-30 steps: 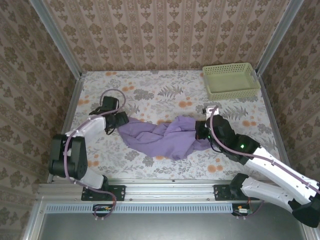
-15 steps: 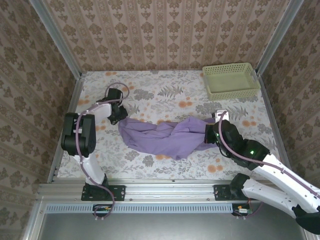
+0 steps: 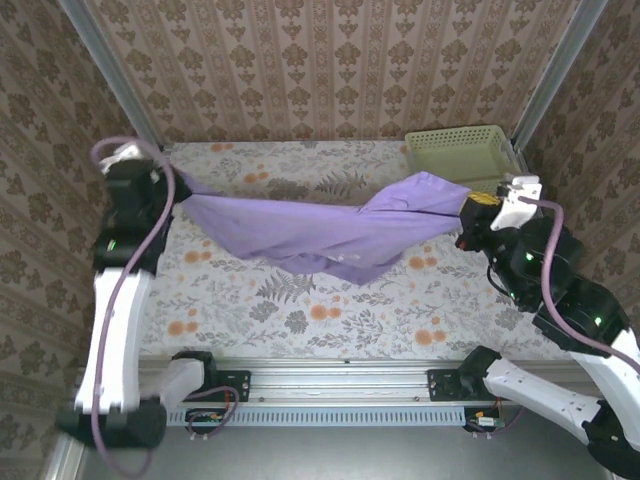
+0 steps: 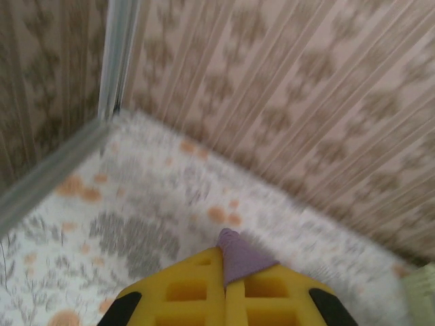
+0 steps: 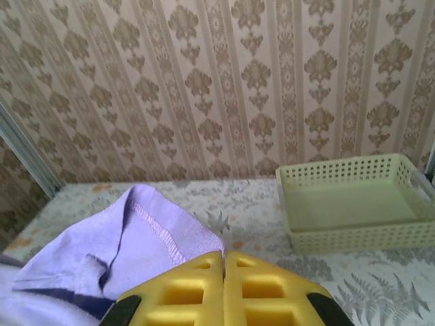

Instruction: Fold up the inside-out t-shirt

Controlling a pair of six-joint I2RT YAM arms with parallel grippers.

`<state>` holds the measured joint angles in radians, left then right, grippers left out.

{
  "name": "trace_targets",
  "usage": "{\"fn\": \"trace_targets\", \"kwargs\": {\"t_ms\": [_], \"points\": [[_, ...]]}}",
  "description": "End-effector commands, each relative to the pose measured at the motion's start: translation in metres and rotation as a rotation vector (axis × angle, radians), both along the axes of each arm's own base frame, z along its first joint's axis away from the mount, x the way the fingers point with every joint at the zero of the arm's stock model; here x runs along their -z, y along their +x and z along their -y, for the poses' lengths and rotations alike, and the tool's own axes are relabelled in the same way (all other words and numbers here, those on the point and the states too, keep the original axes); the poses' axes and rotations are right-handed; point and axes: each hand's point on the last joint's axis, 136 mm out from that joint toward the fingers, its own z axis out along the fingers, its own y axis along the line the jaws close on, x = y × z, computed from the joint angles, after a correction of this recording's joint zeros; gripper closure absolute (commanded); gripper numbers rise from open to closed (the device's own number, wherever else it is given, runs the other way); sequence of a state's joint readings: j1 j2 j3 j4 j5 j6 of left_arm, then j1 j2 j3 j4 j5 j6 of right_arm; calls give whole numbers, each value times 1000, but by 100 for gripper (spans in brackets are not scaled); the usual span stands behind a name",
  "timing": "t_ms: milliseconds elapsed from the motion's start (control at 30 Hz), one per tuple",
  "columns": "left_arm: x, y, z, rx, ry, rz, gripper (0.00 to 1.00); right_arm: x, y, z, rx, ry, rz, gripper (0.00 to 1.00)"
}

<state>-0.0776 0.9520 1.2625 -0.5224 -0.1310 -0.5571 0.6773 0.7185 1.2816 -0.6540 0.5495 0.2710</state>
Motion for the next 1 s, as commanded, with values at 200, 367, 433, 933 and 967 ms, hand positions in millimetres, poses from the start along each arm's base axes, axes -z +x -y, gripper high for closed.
{"fn": "trace_targets", "kwargs": {"t_ms": [200,367,433,933,967], "points": [[221,-26,29,119,-131,-507,100,203,15,-19,58,-24,-403,100],[293,-30,39,160,-155,-697,100,296,4,-12,132,55,-589,100],[299,-21,40,164,-135,-724,100,313,7,-11,140,91,-619,96],[298,-17,49,168,-92,-704,100,312,19,-53,-34,110,-744,46],[298,-17,49,166,-90,-703,100,319,18,-60,-48,124,-765,46]]}}
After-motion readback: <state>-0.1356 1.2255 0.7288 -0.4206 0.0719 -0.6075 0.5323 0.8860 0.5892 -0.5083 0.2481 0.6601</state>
